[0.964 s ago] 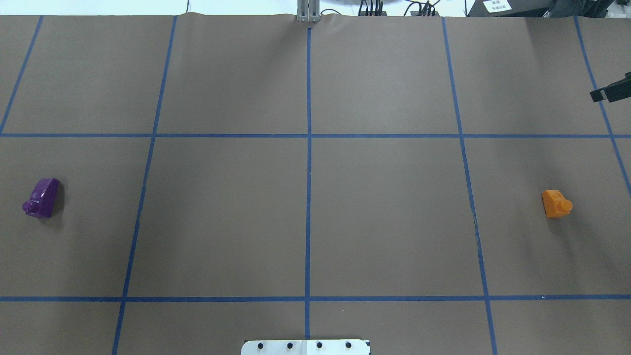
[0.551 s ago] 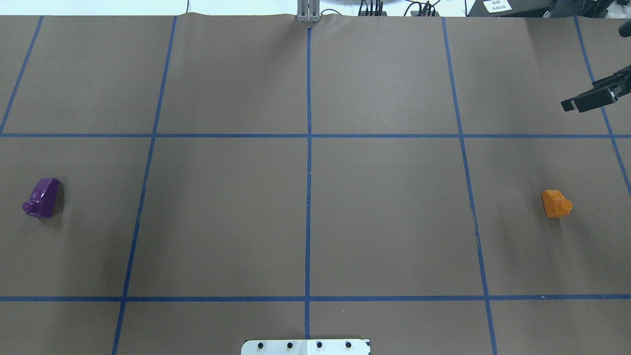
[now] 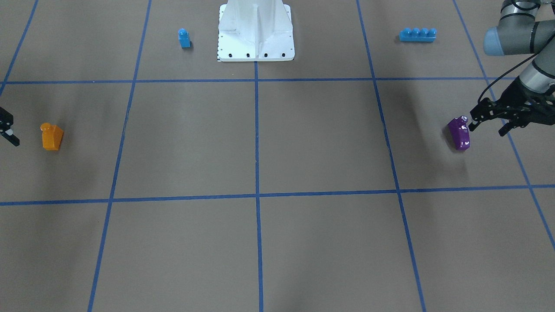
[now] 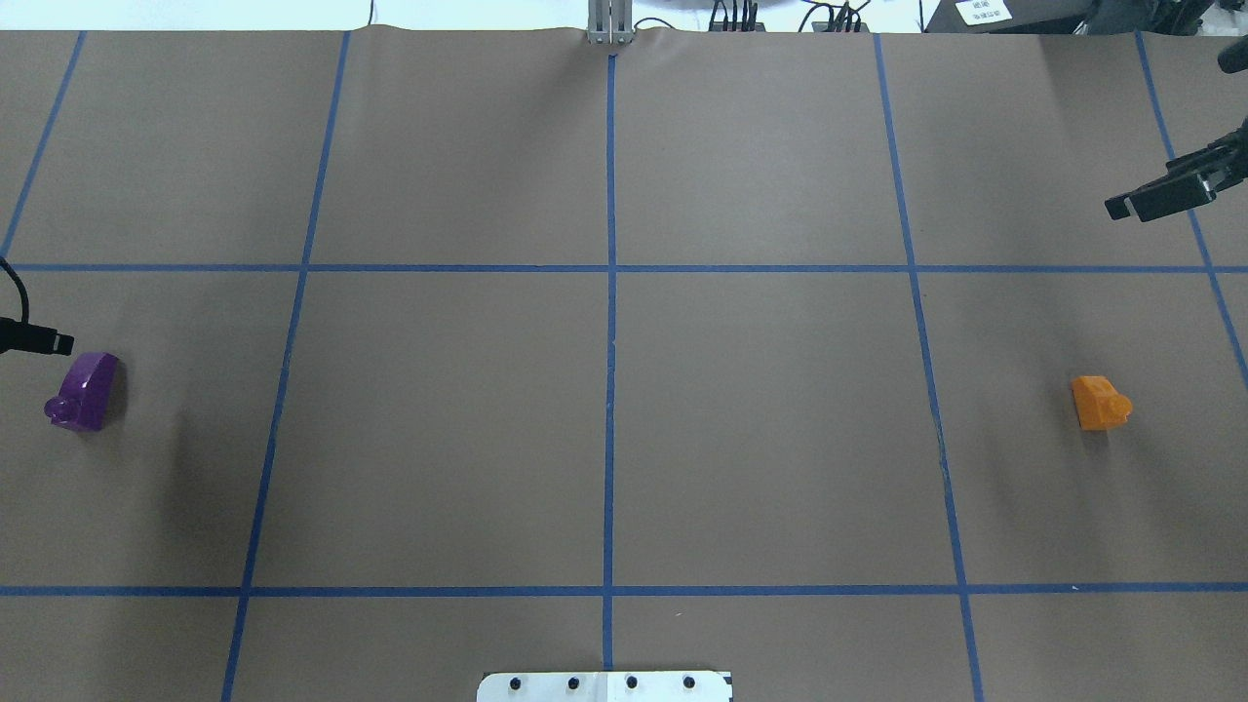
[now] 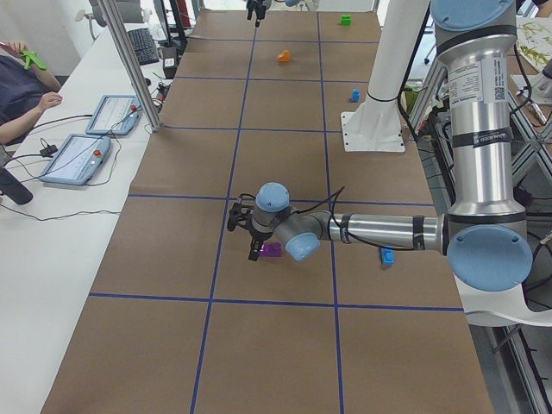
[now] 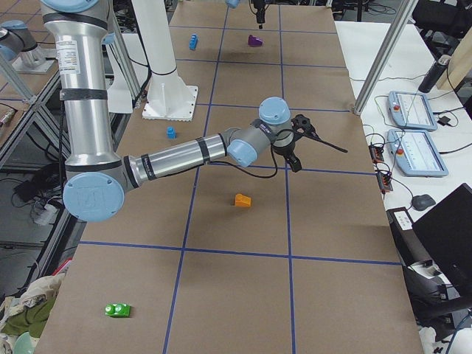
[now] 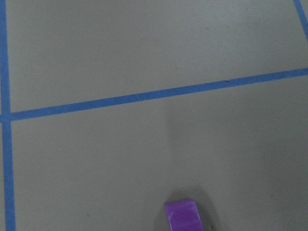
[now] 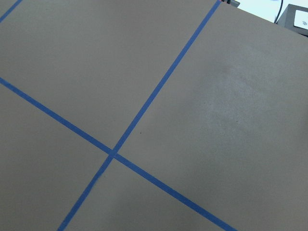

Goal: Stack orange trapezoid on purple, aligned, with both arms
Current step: 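Lower the left gripper onto the purple trapezoid block while the right arm moves in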

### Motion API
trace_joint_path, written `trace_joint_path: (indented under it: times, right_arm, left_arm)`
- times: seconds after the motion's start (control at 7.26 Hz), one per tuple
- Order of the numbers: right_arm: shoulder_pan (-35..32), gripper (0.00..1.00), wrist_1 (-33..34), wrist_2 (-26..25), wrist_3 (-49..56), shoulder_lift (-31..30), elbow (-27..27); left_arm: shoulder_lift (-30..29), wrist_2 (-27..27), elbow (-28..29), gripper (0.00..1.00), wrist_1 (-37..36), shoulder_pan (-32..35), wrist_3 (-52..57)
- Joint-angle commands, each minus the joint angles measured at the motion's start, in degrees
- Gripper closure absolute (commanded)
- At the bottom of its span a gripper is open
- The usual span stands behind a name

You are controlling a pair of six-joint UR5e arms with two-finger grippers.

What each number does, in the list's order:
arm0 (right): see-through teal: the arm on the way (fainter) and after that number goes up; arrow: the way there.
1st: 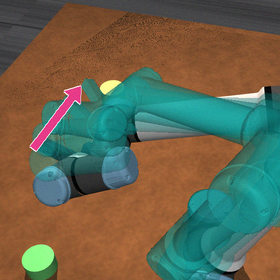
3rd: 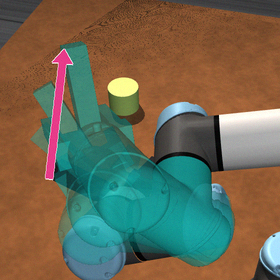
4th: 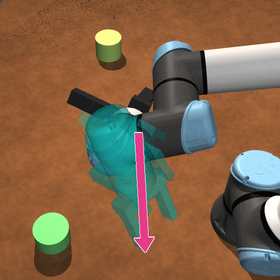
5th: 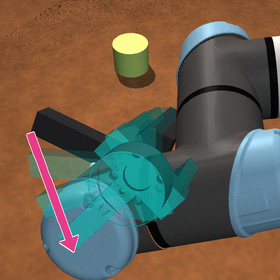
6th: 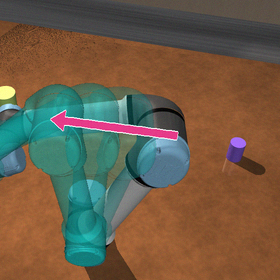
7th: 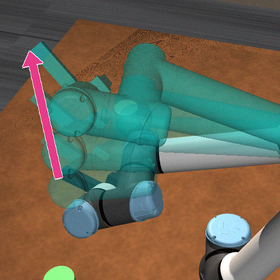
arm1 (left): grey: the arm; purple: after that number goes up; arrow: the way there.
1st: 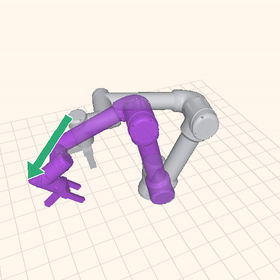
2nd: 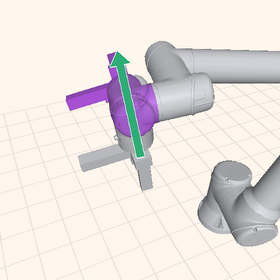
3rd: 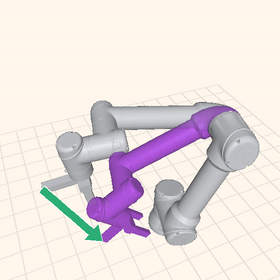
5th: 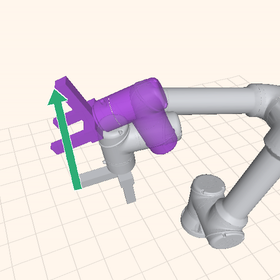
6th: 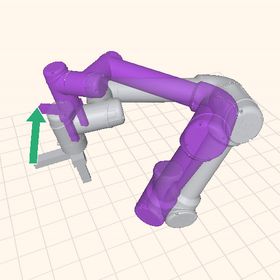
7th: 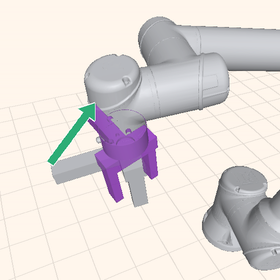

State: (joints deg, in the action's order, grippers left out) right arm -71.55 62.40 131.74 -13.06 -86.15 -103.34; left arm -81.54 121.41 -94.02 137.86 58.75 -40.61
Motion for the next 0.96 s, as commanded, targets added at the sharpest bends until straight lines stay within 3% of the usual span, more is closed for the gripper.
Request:
trace_joint_path:
  times: [0.0, 0.14, 0.41, 0.55, 0.83]
  right_arm:
    - [0.0, 0.00, 0.0, -0.1, 0.0, 0.1, 0.2]
    - [0.0, 0.00, 0.0, -0.1, 0.0, 0.1, 0.3]
    - [0.0, 0.00, 0.0, -0.1, 0.0, 0.0, 0.3]
    - [0.0, 0.00, 0.0, -0.2, 0.0, 0.0, 0.4]
    - [0.0, 0.00, 0.0, -0.1, 0.0, 0.0, 0.3]
  left_arm:
    - [0.1, -5.5, 0.1, 0.00, 0.1, -4.4, -1.5]
    - [0.2, -8.3, 0.1, 0.00, 0.0, -6.8, -1.6]
    - [1.2, -9.0, 0.1, 0.02, 0.0, -9.0, -1.4]
    - [1.7, -9.0, 0.1, 0.14, 0.0, -9.3, -1.2]
    - [2.3, -9.0, 0.0, 0.51, 0.0, -9.4, -1.2]
